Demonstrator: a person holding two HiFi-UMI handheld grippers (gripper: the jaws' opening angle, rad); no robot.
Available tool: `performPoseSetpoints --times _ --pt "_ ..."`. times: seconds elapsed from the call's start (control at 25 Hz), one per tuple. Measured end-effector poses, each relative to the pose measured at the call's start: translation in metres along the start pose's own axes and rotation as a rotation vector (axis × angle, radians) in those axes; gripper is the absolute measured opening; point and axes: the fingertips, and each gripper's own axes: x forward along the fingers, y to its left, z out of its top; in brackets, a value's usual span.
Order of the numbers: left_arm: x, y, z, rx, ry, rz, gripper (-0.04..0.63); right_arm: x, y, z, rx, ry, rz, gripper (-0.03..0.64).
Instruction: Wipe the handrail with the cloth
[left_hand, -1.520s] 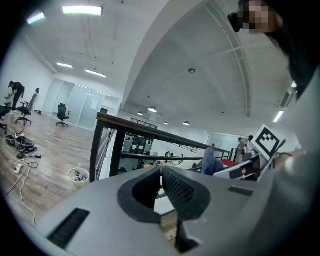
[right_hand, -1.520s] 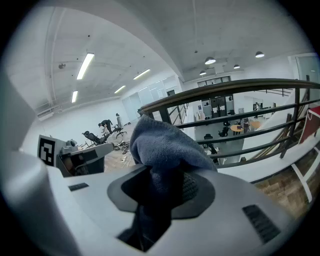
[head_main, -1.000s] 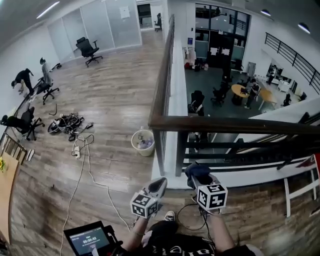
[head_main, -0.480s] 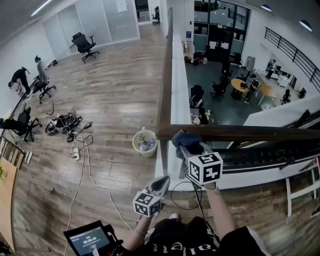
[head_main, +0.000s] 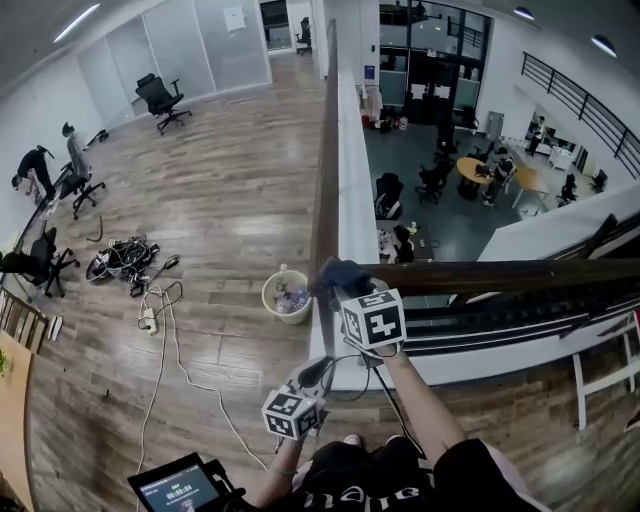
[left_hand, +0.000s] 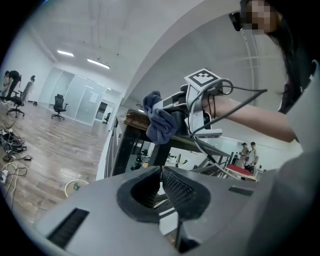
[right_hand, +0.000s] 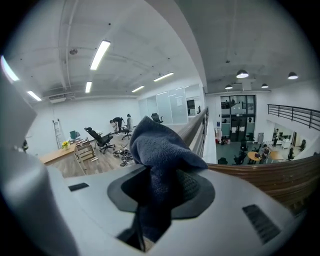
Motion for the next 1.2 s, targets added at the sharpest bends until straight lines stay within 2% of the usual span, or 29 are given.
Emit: performPoseSetpoints --times 0.36,0.72,1.0,1.2 --pt "0.031 -0.010 -0.010 0.001 0.049 -0.053 0.002 -0.017 -0.054 -0.004 0.022 -0.037 -0.049 0.109" --pt "0.096 -0.069 -0.007 0.011 0.050 -0.088 0.002 -0.080 -0.155 -0.017 0.045 -0.062 -0.100 0.109" --pt "0.174 -0.148 -0.024 0.005 0.059 -0.101 0.002 -0.143 -0.267 -0.044 0.073 -0.079 -0.111 0.109" --pt "0.228 -0.222 -0.034 -0.010 0.058 -0.111 0.002 -0.202 -0.354 -0.059 0.086 -0.084 -0.125 0.109"
